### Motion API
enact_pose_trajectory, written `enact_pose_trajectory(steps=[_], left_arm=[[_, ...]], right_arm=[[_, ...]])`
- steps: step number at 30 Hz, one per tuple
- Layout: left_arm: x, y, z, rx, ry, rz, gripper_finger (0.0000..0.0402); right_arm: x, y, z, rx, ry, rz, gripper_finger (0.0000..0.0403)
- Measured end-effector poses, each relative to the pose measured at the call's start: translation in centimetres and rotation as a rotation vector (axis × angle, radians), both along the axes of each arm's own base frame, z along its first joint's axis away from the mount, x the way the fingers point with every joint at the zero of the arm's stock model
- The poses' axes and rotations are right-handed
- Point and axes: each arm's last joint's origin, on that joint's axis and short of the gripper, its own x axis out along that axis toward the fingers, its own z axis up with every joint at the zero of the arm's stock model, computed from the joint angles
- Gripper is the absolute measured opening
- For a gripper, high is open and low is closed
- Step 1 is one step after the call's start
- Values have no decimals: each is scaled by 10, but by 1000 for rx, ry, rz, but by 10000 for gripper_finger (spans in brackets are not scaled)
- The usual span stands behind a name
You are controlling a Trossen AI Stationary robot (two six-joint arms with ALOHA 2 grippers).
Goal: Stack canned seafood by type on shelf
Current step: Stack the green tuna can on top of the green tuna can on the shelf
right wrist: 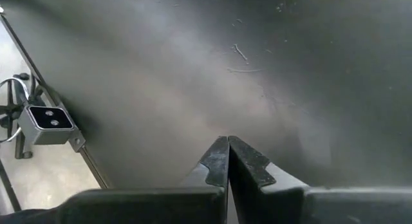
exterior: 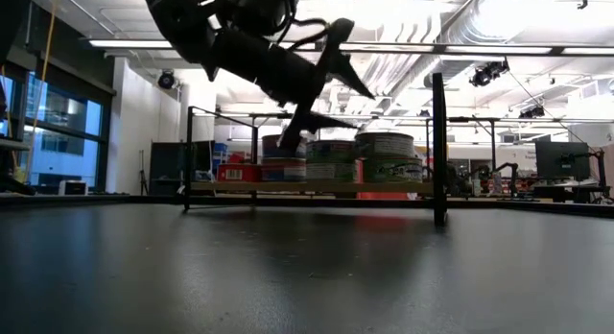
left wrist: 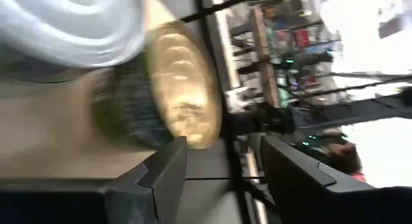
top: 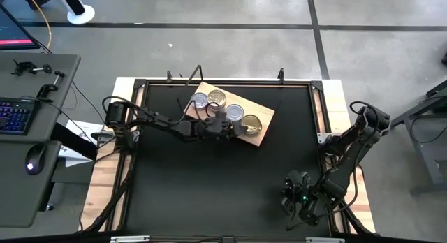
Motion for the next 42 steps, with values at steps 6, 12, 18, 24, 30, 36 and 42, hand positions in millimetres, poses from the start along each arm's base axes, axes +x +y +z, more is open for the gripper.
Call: enact_pose_trajectory(steps=[6,12,18,24,30,36,42], left_arm=[[0,0,1,77,16,-35,167],[0,-5,-1,117,45,-43,43],[-7,-11,-15,152,209,23,2],[-8,-4,-13,185,204,95,0],[-5,5,-9,230,219,115,0],[-6,11,-9,229,224,117,0],[-6,8,-10,253,245,118,0]], right_arm=[[0,0,0,2,0,-3,0],[0,0,0,1,0,-1,0],[0,0,0,1,1,-2,0],[0,-1,0,-12,-9,-6,0],[0,-1,0,-24,-24,-16,0],[3,-4,0,-25,-24,-28,0],[8,-8,0,-36,-18,-47,0]])
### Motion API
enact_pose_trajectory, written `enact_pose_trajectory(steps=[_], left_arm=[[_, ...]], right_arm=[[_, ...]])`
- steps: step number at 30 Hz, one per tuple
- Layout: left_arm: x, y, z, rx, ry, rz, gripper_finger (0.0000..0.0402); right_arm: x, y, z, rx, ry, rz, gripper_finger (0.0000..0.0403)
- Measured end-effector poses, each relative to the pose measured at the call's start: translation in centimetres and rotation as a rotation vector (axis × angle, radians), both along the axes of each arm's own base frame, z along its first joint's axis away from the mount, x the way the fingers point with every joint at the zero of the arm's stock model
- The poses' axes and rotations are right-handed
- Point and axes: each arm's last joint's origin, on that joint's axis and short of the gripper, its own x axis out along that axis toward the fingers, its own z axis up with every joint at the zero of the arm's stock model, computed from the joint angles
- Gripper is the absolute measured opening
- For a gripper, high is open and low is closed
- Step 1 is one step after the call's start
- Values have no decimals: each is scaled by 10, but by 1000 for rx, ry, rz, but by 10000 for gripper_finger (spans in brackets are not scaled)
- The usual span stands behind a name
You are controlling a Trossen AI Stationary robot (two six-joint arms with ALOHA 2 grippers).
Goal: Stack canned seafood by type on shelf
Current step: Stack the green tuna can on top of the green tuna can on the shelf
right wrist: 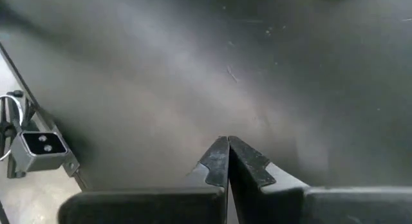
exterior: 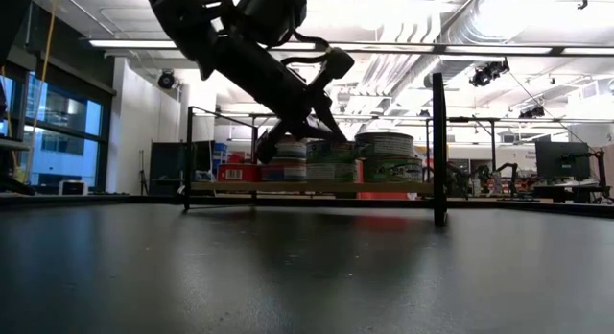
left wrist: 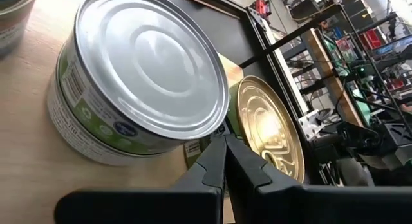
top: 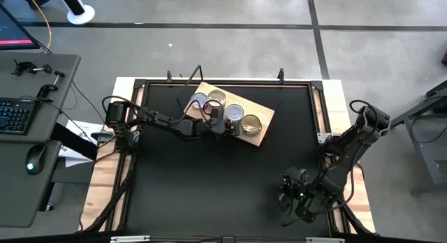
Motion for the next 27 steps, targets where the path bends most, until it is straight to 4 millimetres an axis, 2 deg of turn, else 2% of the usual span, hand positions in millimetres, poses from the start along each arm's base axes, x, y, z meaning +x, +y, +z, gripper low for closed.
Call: enact_pose_trajectory(steps=[5,13,19,24,27], left_arm=[[1,-8,2,61,50,-39,0],[11,-18,19,247,169,-110,0],[7,-22,13,329,308,-168,0],[8,-42,17,545,376,-246,0],[13,-54,11,683,423,-363,0]], right_arm=[[2,-2,0,-8,5,7,0],[2,-2,0,-6,9,9,0],[1,-2,0,-11,15,9,0],[1,-3,-1,-16,23,10,0],[0,-3,-1,-15,27,11,0]])
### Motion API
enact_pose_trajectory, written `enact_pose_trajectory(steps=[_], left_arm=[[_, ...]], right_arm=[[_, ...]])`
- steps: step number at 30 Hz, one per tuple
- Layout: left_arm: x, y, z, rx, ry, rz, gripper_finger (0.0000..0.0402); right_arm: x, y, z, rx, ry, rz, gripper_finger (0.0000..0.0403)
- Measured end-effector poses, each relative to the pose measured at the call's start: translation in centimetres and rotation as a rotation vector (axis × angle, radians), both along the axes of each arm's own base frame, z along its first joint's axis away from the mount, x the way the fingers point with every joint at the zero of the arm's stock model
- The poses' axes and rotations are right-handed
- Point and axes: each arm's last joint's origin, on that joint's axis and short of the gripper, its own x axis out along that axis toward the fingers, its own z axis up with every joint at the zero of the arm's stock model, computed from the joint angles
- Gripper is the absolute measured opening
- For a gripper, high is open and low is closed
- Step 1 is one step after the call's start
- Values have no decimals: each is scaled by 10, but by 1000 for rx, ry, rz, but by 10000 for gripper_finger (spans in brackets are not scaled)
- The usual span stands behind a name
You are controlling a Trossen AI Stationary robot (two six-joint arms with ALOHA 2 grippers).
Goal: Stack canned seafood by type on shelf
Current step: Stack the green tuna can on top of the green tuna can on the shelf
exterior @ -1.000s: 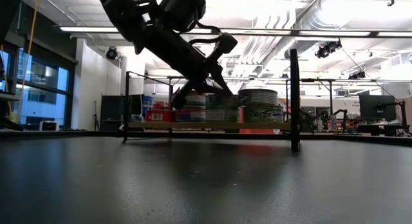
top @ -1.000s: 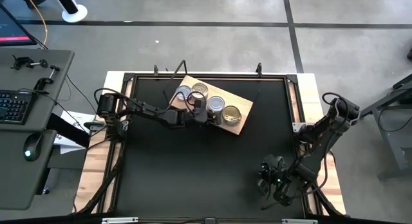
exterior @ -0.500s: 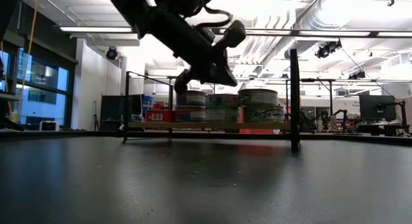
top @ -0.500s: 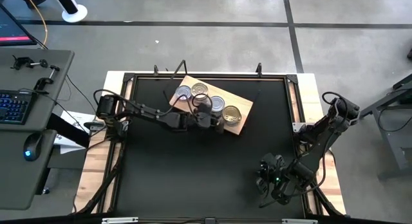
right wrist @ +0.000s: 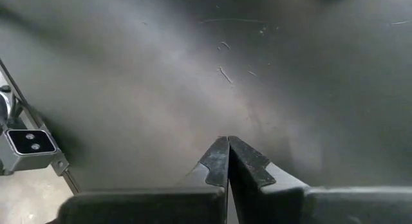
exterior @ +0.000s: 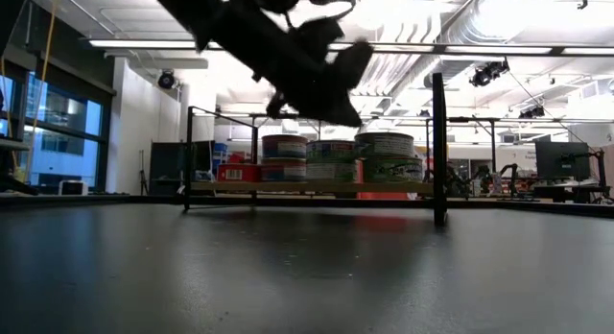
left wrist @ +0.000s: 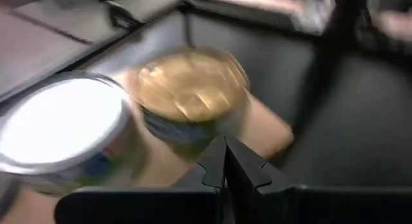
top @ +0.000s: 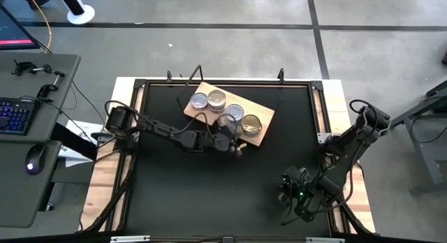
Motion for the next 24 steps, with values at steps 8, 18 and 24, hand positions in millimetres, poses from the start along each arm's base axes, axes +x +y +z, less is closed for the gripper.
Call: enact_pose_trajectory(steps=[8,18,24], left_arm=[[5,-12,-19,104,56,-65,0],[7,12,-16,225,123,-46,0],[6,18,-17,263,174,-53,0]], right_arm=[[-1,0,-1,18,32,10,0],[-1,0,-1,19,33,11,0],[-1,0,-1,19,33,11,0]])
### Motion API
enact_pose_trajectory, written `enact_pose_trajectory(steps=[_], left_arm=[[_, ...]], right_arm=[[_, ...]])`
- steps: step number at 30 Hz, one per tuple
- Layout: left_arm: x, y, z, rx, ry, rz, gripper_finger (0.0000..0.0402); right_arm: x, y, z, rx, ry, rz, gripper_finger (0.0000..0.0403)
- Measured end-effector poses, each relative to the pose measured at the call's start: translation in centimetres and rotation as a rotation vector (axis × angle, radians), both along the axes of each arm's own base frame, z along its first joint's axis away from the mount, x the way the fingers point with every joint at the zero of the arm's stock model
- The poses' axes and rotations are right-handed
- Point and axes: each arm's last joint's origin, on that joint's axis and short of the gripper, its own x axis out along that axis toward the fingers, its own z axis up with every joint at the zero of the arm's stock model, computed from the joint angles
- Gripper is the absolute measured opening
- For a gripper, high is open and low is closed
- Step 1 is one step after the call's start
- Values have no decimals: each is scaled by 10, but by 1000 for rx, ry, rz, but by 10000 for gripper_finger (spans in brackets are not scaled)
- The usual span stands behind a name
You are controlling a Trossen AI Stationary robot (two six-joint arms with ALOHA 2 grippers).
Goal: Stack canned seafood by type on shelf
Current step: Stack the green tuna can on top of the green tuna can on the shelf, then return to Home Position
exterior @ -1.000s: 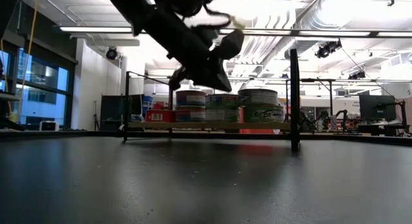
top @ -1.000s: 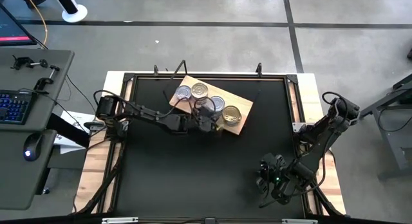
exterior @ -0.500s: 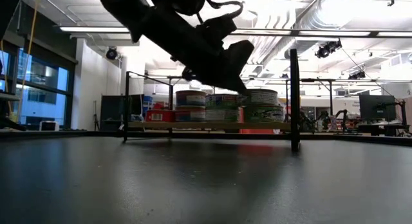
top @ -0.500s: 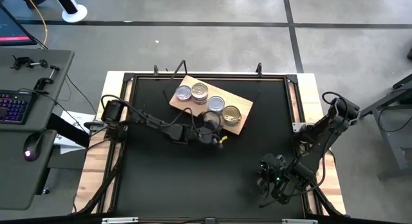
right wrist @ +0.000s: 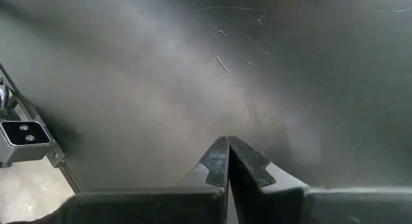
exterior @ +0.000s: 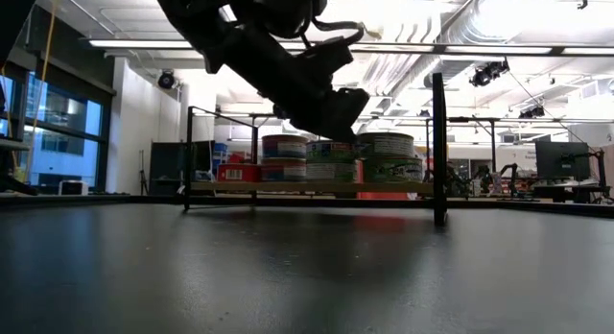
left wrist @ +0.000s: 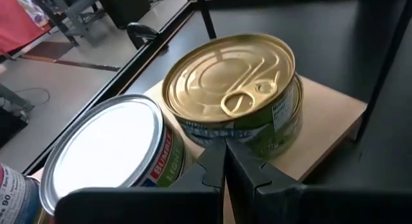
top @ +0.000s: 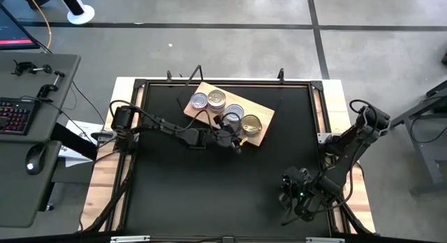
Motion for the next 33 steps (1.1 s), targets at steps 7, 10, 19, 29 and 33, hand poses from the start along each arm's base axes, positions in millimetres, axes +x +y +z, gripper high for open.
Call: enact_pose_trajectory(steps=[7,10,19,29,33], left_arm=[[0,7,0,4,7,22,0],[0,12,0,1,-6,34,0],[6,22,-7,-66,-32,-35,0],[-17,8,35,-107,3,-39,0],[-45,0,76,-298,23,-210,0]], right_arm=[[0,0,0,0,0,0,0],[0,0,0,0,0,0,0],[0,0,0,3,-2,-1,0],[0,0,0,-9,5,9,0],[-1,-4,-1,-40,17,6,0]])
